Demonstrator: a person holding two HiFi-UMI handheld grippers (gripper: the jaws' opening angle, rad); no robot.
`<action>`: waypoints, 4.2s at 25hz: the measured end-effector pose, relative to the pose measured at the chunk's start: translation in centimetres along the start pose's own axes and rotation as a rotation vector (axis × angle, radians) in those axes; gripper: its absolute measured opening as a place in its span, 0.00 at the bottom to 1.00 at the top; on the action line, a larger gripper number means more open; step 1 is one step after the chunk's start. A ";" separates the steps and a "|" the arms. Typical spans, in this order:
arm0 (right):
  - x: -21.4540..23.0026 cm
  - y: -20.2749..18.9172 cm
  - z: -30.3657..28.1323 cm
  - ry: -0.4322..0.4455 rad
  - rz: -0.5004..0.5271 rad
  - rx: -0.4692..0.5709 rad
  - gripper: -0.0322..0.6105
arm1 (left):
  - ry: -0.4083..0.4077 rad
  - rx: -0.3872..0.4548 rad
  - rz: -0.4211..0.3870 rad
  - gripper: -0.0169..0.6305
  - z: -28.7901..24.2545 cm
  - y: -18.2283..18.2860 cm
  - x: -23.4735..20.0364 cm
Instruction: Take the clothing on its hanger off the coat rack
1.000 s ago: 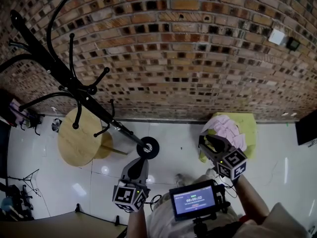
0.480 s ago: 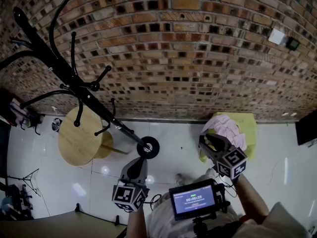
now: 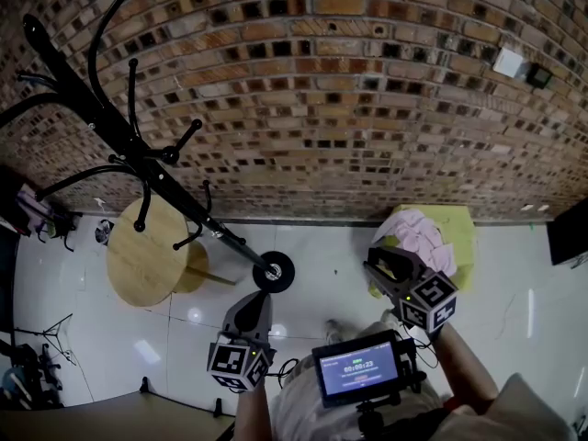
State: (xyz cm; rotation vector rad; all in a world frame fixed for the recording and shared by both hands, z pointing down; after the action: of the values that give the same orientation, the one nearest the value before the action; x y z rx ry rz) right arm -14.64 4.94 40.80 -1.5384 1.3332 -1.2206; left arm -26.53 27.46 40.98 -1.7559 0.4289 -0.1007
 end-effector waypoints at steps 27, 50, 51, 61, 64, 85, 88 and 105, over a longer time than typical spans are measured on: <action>1.5 -0.4 2.9 -0.033 0.020 0.003 0.27 | -0.032 -0.023 -0.033 0.06 -1.7 0.3 1.9; 0.8 -0.3 2.9 -0.034 0.032 0.013 0.27 | 0.013 -0.037 -0.016 0.06 -1.9 0.1 0.7; 0.8 -0.5 2.9 -0.036 0.031 0.004 0.27 | 0.014 -0.038 -0.015 0.06 -1.9 0.0 0.7; 0.7 -1.4 3.0 -0.045 0.020 -0.015 0.27 | 0.004 -0.045 -0.014 0.06 -1.9 -0.4 0.9; 0.8 -1.4 2.9 -0.047 0.027 0.013 0.27 | 0.000 -0.044 -0.016 0.06 -2.0 -0.4 1.0; 0.7 -1.5 1.0 -0.043 0.028 -0.005 0.27 | 0.006 -0.046 -0.001 0.06 -2.3 -0.7 -0.6; 0.6 -1.2 0.5 -0.039 0.032 0.002 0.27 | 0.005 -0.044 0.002 0.06 -2.5 -0.6 -0.9; 0.2 -0.3 -0.4 -0.037 0.042 0.007 0.27 | -0.003 -0.041 -0.003 0.06 -2.7 -0.1 -1.9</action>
State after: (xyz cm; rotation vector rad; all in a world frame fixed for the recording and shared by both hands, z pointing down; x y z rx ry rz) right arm -14.91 4.80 41.23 -1.5135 1.3290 -1.1651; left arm -29.06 25.65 41.99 -1.7967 0.4288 -0.0921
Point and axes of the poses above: the fingertips, and each gripper's own axes: z backward along the fingers, x to its right, y out of its top, the point moved 3 cm from there along z, backward along the fingers, and after that the axes turned 4 degrees about x, right-handed, at the moved point
